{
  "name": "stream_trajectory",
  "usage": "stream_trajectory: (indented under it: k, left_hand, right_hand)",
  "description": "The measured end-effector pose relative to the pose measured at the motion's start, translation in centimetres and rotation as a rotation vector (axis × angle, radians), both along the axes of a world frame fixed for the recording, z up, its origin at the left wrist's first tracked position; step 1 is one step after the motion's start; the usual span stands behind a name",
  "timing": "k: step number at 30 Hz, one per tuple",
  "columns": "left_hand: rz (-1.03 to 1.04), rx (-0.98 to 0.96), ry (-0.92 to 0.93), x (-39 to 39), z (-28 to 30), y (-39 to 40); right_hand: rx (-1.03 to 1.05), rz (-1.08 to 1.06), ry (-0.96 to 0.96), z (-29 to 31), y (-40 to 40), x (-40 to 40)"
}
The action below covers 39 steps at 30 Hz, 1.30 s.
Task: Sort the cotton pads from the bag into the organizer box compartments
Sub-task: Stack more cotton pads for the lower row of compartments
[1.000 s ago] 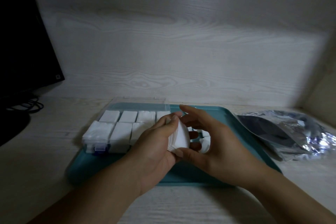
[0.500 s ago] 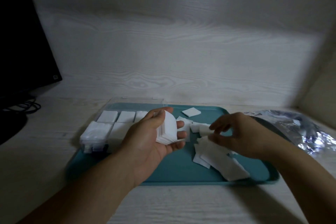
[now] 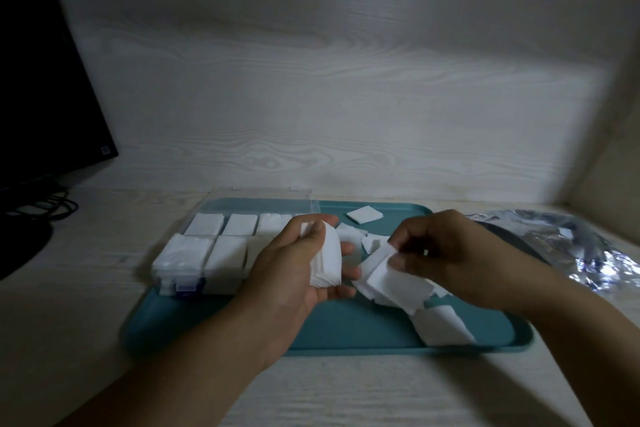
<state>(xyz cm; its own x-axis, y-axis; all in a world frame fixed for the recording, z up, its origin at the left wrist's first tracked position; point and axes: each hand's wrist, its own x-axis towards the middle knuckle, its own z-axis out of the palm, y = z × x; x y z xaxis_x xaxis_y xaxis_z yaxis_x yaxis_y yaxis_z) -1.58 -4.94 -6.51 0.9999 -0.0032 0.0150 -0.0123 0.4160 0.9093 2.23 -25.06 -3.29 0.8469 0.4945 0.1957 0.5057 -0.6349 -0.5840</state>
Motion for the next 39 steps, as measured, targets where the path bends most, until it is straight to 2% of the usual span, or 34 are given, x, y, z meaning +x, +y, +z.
stream_trajectory:
  k: [6, 9, 13, 17, 19, 21, 25, 28, 31, 34, 37, 39]
  left_hand:
    - [0.0, 0.105, -0.022, -0.2, -0.1, -0.2]
    - [-0.009, 0.146, -0.023, -0.3, -0.3, -0.3]
    - [-0.102, 0.11, 0.0, -0.6, -0.3, -0.6]
    - [-0.193, 0.029, 0.023, -0.7, -0.3, -0.6]
    - [-0.193, 0.007, 0.021, -0.6, -0.2, -0.5]
    - [-0.168, 0.0, 0.015, -0.5, -0.1, -0.5]
    - [-0.072, 0.031, 0.001, -0.2, -0.1, -0.3]
    - [-0.026, 0.046, -0.02, 0.0, -0.2, -0.1]
    - [-0.002, 0.043, -0.047, 0.1, -0.3, -0.1]
    - [0.04, 0.044, -0.054, 0.1, -0.5, -0.2]
    - [0.052, 0.06, -0.051, 0.1, -0.6, -0.4]
    - [0.047, 0.076, -0.044, 0.1, -0.6, -0.6]
  right_hand:
    - [0.257, 0.144, 0.125, 0.4, -0.2, -0.3]
    - [0.297, 0.15, 0.154, 0.3, 0.2, -0.5]
    - [0.232, 0.074, 0.047, -0.3, 1.7, -0.9]
    - [0.281, -0.022, -0.129, -1.8, 3.4, -1.4]
    - [0.3, -0.087, -0.229, -2.0, 3.8, -1.7]
    - [0.315, -0.103, -0.242, -1.9, 4.0, -1.8]
    - [0.249, -0.055, -0.052, -1.2, 3.2, -1.5]
    - [0.223, -0.096, -0.031, -0.5, 2.3, -1.2]
    - [0.46, -0.127, 0.055, 0.0, 2.0, -1.0]
    - [0.715, -0.132, 0.254, 0.0, 1.9, -0.9]
    - [0.726, -0.129, 0.422, -0.9, 2.9, -1.2]
    - [0.706, -0.167, 0.461, -1.6, 3.8, -1.6]
